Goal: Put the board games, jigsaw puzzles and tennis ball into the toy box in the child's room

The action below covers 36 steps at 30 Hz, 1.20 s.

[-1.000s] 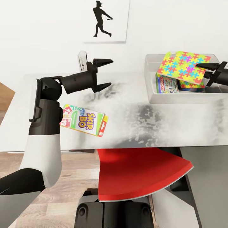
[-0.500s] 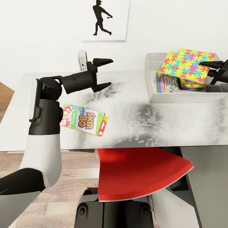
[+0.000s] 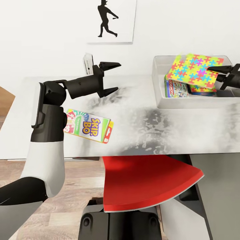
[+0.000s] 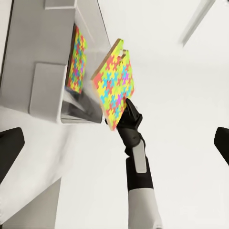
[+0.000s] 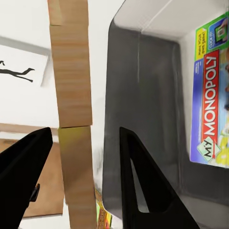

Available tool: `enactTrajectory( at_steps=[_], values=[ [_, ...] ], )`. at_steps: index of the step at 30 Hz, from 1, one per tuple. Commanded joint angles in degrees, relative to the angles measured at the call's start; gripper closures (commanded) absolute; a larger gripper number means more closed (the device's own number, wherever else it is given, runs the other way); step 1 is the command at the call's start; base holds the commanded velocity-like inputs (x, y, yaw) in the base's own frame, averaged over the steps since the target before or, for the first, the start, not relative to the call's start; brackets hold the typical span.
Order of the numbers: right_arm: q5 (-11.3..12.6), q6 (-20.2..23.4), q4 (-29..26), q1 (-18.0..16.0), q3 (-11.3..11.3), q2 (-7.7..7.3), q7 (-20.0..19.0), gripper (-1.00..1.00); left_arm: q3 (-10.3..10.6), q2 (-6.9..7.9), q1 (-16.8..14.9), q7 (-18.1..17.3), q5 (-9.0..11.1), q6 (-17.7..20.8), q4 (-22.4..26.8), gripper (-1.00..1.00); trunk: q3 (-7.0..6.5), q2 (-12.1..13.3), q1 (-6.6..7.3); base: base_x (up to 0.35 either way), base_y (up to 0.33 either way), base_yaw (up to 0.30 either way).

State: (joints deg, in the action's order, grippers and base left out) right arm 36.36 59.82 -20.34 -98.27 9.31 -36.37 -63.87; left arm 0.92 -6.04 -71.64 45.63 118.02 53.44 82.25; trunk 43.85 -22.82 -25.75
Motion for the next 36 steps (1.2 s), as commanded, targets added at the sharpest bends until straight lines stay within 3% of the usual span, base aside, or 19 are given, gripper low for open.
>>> enactTrajectory(
  at_steps=[1,5,9,16,26,36],
  values=[
    [-0.27,0.18,0.04,-0.11,0.24,0.23,0.53,1.0,0.03,-0.05,-0.06,0.6,0.52,0.04,-0.01,-1.0,0.08,-0.09,-0.03,0.0,0.0,0.0],
    [-0.94,0.18,0.04,-0.45,0.22,1.23,3.18,1.0,0.17,-0.07,-0.06,0.6,0.53,0.02,-0.1,-1.0,0.11,-0.09,-0.03,0.0,0.0,0.0],
    [-1.45,0.18,0.05,-2.15,0.0,3.26,9.64,1.0,0.4,-0.1,-0.09,0.6,0.54,-0.02,-0.39,-1.0,0.19,-0.09,-0.03,0.0,0.0,0.0],
    [-1.59,0.18,0.19,-3.52,-0.21,4.5,14.87,1.0,0.85,-0.17,-0.54,0.6,0.58,-0.12,-0.53,-1.0,0.25,-0.09,-0.03,0.0,0.0,0.0],
    [-1.59,0.18,0.35,-3.92,-0.4,4.91,19.02,1.0,1.04,-0.19,-1.17,0.6,0.61,-0.32,-0.67,-1.0,0.26,-0.09,-0.03,0.0,0.0,0.0],
    [-1.5,0.18,0.38,-4.03,-0.57,4.42,19.92,1.0,1.09,-0.2,-1.29,0.6,0.62,-0.35,-0.69,-1.0,0.43,-0.09,-0.03,0.0,0.0,0.0]
  ],
)
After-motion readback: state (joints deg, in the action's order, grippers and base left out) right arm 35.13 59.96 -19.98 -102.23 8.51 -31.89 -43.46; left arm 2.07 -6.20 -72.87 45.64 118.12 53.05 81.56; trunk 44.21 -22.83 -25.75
